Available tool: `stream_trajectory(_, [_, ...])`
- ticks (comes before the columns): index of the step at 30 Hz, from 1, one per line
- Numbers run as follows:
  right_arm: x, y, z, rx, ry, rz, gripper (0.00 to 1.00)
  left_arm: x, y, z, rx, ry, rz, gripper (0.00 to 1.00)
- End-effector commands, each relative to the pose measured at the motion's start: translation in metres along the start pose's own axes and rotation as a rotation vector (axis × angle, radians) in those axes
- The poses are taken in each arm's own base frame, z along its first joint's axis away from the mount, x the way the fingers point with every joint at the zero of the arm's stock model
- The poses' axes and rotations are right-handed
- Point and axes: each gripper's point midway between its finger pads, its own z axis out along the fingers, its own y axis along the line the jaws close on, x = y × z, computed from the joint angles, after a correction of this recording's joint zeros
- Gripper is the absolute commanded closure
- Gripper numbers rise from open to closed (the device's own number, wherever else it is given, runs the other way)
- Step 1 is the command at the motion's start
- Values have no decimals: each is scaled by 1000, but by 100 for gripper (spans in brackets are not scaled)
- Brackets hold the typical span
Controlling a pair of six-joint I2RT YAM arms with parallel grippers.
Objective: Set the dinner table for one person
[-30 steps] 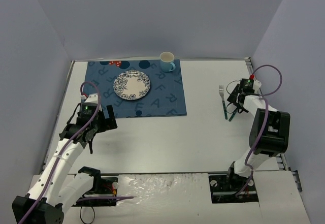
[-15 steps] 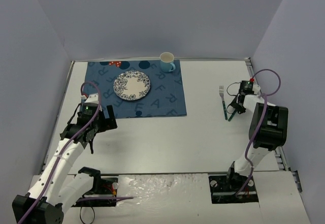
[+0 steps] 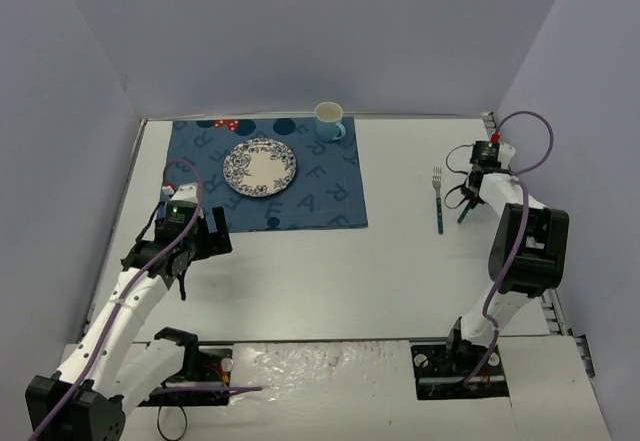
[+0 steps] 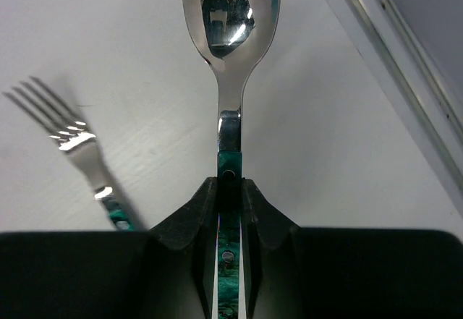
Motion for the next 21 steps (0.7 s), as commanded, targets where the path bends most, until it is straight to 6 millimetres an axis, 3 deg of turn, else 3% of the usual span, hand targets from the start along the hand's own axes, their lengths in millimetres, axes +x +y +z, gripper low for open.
stream_trajectory(1, [-70,80,-73,-157,-221,-114,100,-20,-5,0,11,-67,11,3])
stream_trajectory(7, [-8,216,-112,-441,-144,-275,100,-19,-3,0,-1,-65,9,3])
stream_trajectory(9, [5,238,-111,-467,-124,-296,100,-20,-3,0,-2,-68,8,3])
stream_trajectory(12, [41,289,-123,-548,-85,-339,100,-20,-3,0,-2,-68,6,3])
stream_trajectory(17, [79,338,-132,-610,-50,-379,100,-19,-2,0,-9,-66,4,3])
stream_trajectory(21, [96,356,-130,-625,-18,-387,100,-19,-2,1,-12,-67,2,3])
